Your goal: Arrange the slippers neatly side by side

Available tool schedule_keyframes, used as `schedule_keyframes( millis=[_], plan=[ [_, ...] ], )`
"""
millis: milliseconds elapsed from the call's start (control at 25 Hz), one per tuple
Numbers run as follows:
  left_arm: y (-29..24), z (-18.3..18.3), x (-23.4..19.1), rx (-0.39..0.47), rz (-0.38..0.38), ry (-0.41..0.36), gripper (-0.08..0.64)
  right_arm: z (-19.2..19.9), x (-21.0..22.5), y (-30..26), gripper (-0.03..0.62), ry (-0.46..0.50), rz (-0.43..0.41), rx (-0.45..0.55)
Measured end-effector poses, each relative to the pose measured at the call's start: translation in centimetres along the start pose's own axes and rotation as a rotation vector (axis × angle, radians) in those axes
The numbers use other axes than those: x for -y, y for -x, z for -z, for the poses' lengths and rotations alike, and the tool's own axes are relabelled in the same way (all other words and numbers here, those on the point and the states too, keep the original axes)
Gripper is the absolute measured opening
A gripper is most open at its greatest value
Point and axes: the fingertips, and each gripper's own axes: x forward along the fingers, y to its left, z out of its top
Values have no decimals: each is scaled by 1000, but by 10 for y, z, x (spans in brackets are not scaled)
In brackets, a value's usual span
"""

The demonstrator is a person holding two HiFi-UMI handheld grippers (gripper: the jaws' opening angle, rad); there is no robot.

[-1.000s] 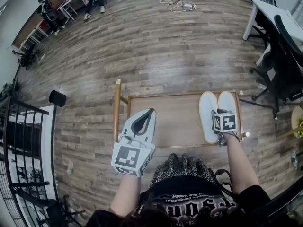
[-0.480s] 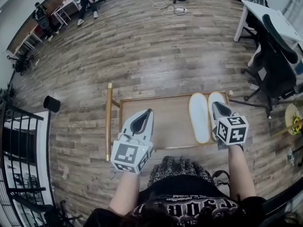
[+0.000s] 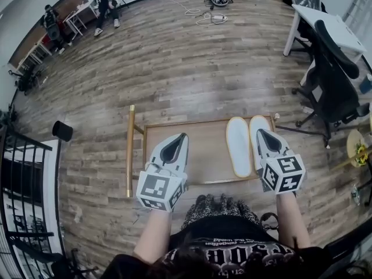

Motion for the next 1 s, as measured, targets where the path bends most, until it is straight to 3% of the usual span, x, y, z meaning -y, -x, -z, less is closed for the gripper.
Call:
schedule_keyframes(
  millis=[360, 600, 1000],
  plan=[
    [0, -1, 4, 1, -12, 4, -9, -31, -15, 15, 5, 96, 9, 86],
    [-2, -14, 3, 34, -29, -7, -9, -35, -6, 17, 5, 98, 41, 89],
    [-5, -18, 2, 49, -33, -10, -9, -48, -8, 17, 4, 126, 26, 118]
  ],
)
